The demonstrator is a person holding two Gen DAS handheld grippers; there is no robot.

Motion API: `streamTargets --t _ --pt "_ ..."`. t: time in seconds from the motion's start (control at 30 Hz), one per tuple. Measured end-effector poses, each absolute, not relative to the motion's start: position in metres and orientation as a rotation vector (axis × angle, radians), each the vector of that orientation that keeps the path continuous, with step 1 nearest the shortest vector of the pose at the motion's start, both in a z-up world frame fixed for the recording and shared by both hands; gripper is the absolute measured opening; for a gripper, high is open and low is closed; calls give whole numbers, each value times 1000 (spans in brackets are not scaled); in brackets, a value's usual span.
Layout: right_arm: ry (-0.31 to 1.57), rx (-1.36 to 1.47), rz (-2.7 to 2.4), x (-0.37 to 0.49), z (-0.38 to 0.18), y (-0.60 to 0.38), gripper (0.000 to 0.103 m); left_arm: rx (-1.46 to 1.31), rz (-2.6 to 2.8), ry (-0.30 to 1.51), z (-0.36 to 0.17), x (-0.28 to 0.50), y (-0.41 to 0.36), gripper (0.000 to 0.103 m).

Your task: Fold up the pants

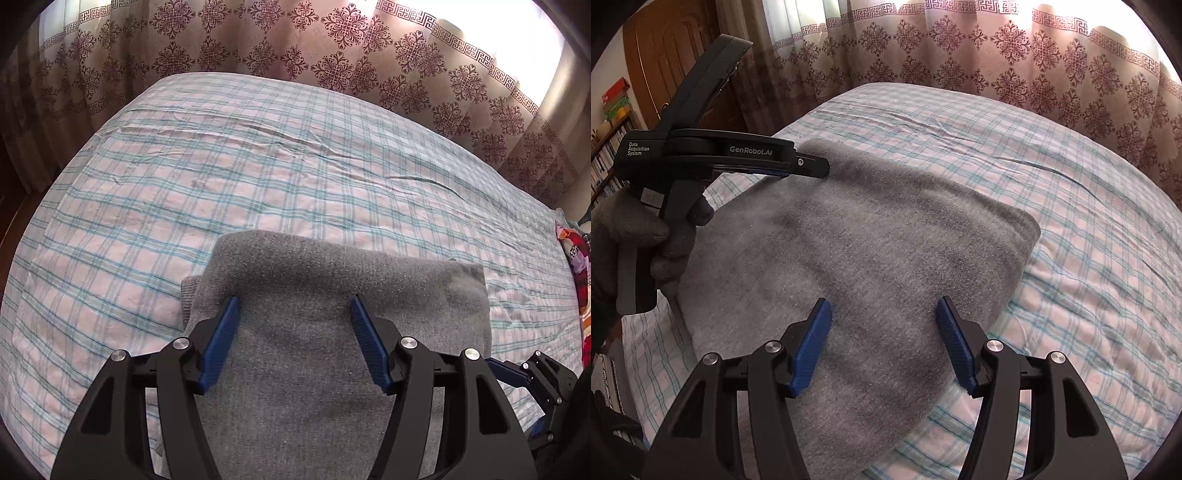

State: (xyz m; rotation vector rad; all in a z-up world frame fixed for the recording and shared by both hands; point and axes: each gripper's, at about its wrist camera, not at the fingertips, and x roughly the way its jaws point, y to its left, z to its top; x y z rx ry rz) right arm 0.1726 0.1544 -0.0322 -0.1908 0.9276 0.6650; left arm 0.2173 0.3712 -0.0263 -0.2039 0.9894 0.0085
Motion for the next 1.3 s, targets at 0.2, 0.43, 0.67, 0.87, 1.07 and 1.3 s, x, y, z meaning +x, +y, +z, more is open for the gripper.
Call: streamTargets --t 0.2,0.43,0.67,0.87,1.07,1.3 --pt "937 -184 662 172 -34 154 61 -163 16 985 -30 216 366 67" --pt "943 -137 637 163 -20 141 63 -66 57 990 -22 209 348 75" --pt "954 -123 627 149 -18 129 68 22 99 965 -8 190 334 82" --pt "976 -90 610 149 -24 120 82 58 132 952 -3 171 330 93" --pt "1064 32 588 170 -40 111 82 -7 168 981 -15 162 354 94" --pt "1168 228 619 198 -62 108 82 -417 55 1040 -51 157 413 94"
